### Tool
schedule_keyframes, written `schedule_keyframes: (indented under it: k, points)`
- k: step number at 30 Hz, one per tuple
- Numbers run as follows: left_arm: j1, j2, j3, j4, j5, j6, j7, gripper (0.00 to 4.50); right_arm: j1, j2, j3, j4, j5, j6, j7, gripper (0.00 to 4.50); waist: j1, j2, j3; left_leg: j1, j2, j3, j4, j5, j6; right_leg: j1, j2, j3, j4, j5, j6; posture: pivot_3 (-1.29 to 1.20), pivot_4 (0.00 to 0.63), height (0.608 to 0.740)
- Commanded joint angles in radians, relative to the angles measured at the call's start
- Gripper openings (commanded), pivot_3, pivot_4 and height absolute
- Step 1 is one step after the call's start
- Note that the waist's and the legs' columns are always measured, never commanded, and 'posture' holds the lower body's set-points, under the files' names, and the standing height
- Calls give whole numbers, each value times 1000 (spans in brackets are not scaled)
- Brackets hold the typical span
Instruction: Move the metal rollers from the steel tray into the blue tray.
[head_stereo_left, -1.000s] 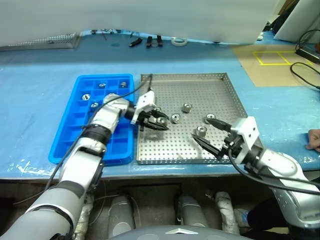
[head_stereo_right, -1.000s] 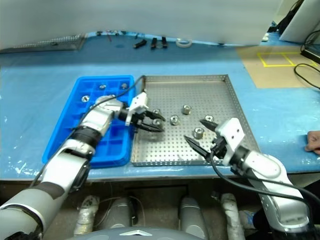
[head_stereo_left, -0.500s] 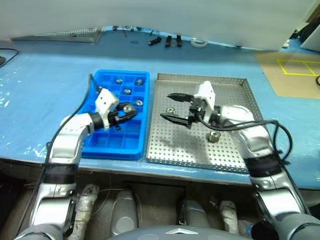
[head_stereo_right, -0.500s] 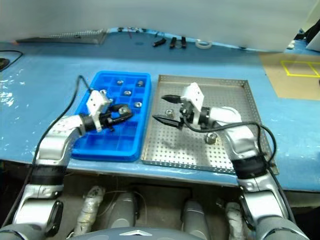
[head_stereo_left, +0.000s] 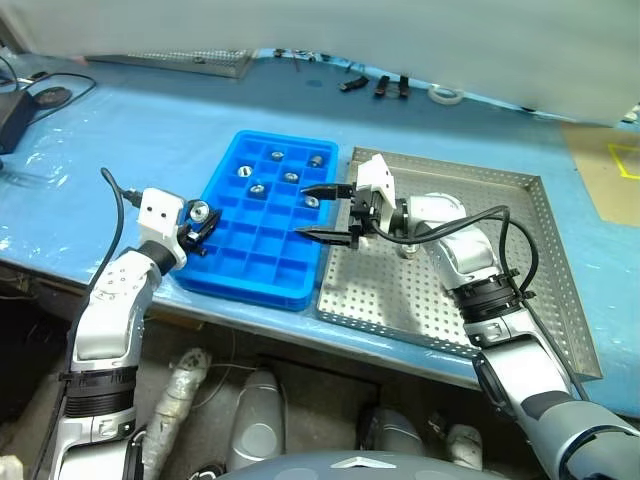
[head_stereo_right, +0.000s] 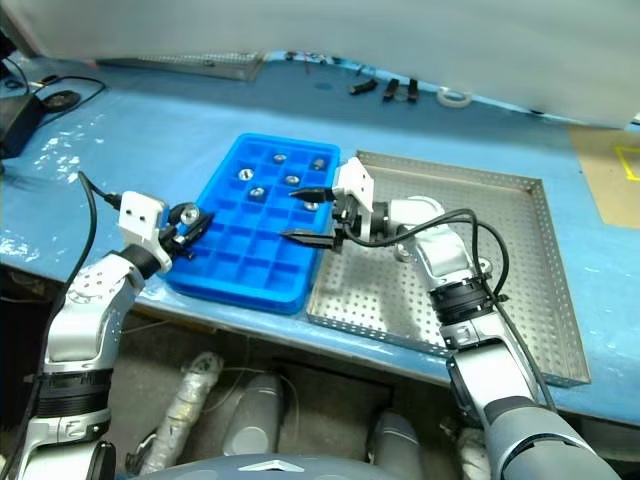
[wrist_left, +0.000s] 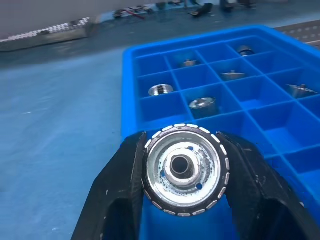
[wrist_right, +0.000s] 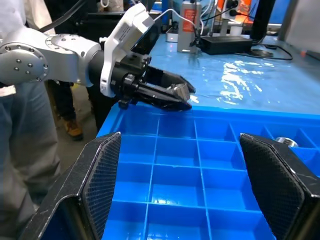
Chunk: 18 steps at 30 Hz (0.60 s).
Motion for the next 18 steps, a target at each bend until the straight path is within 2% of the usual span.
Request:
schedule_keyframes:
  k: [1,7,16,18]
  points:
    - [-92,-5,-27,52,23,-55,49,1820,-21,6,-16,-26,-1,-16,1,3984,12,0,0,-1,0,-2,0,1,-1,0,0,-1,0,0,0,478,150,740]
    - [-213,-11,-69,231,48,-119,76,1820,5,-11,-27,-72,-5,2,-26,3984,23,0,0,-2,-1,-5,3,1,-2,0,0,-1,2,0,0,417,150,740]
    - [-229,-12,-104,335,58,-138,75,1820,66,-49,-42,-162,6,50,-78,3984,18,0,0,-3,-1,-7,3,2,-4,-1,1,-3,2,0,1,363,150,740]
    - [-236,-10,-106,354,62,-141,80,2551,71,-51,-44,-170,7,56,-86,3984,17,0,0,-3,-1,-7,3,3,-4,-1,1,-3,2,0,0,353,150,740]
